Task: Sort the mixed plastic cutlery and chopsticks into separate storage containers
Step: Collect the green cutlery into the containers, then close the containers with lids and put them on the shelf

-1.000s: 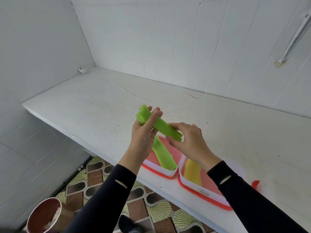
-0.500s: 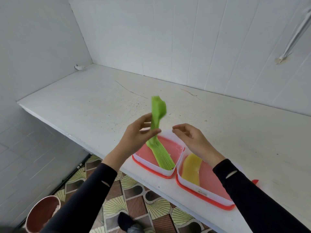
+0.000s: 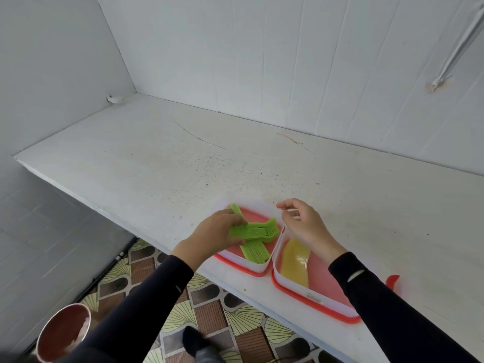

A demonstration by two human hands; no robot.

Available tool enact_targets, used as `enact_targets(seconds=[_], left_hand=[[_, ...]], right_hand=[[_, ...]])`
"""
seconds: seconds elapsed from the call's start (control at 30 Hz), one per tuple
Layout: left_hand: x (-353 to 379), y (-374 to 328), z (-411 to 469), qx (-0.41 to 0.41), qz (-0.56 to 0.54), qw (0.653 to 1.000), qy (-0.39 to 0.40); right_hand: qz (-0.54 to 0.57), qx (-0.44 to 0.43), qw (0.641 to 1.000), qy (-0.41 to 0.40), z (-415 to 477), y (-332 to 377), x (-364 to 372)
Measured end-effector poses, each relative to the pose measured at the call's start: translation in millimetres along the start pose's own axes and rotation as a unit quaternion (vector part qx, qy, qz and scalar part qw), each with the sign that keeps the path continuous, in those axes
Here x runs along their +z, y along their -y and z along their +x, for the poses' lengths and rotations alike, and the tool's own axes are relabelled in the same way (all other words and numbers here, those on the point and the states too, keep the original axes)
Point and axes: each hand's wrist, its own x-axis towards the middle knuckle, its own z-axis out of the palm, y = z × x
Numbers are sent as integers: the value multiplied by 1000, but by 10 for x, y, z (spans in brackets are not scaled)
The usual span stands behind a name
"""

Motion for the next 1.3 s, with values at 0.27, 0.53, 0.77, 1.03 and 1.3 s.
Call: enact_targets(seconds=[0.27,0.53,0.77,1.03,1.3], left_hand=[[-95,29,57,18,-17,999,-48],[-374,853,642,-24,-17,990,-138],[-126,1119,909,110,36,993,35],[-515,1058,1233,81,-54,989,-110],[-782,1146,954,302,-57,919,-246]], right_hand=[[-138,15,989,50,-11,-40,34],[-184,35,980,-59,6,42,177],[-215,43,968,-125,-92,249,326],[-198,81,960,-181,-157,361,633],[-232,119,948,-182,81,543,762]])
